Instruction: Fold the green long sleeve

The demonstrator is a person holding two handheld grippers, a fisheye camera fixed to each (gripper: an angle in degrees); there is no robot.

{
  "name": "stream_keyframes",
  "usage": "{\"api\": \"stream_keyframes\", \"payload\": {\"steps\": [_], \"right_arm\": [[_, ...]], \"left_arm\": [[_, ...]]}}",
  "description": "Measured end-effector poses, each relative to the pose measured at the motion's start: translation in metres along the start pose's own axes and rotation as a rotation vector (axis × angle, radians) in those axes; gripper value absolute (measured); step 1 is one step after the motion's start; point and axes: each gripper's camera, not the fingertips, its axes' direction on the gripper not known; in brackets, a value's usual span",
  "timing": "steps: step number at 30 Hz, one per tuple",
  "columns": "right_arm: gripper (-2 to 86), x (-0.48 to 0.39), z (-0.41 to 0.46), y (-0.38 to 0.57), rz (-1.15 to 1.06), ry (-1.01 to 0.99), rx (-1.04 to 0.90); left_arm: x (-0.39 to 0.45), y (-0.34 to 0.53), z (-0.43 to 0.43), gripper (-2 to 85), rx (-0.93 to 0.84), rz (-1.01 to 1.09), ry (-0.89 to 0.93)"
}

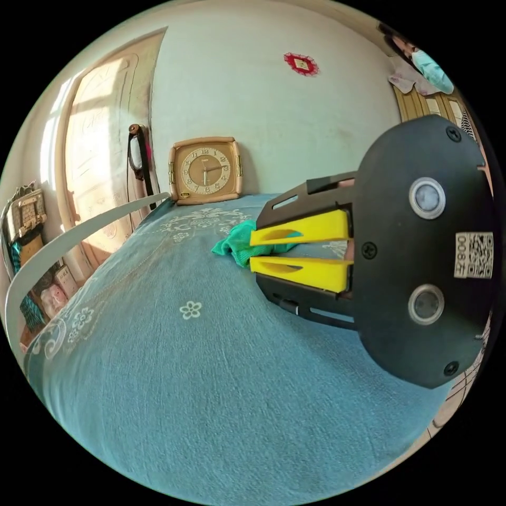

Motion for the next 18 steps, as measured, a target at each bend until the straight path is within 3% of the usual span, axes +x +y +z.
{"api": "stream_keyframes", "payload": {"steps": [5, 7, 9, 12, 15, 18], "right_arm": [[0.6, 0.014, 0.006, -0.006, 0.025, -0.025, -0.007], [1.0, 0.022, 0.000, -0.007, 0.042, -0.060, 0.014], [2.1, 0.035, -0.018, -0.008, 0.056, -0.180, 0.106], [6.3, 0.054, -0.023, -0.024, 0.072, -0.413, 0.158], [8.8, 0.072, -0.008, -0.047, 0.089, -0.603, 0.160], [10.2, 0.087, 0.023, -0.069, 0.118, -0.694, 0.108]], "left_arm": [[0.023, 0.008, -0.006, 2.6, 0.041, 0.136, 0.092], [0.055, 0.021, 0.001, 2.3, -0.030, 0.294, 0.143], [0.107, 0.062, 0.021, 2.0, -0.211, 0.582, 0.156], [0.148, 0.144, 0.057, 1.9, -0.449, 0.915, 0.044], [0.154, 0.209, 0.083, 1.8, -0.572, 1.068, -0.022], [0.155, 0.245, 0.090, 1.7, -0.584, 1.128, -0.068]]}}
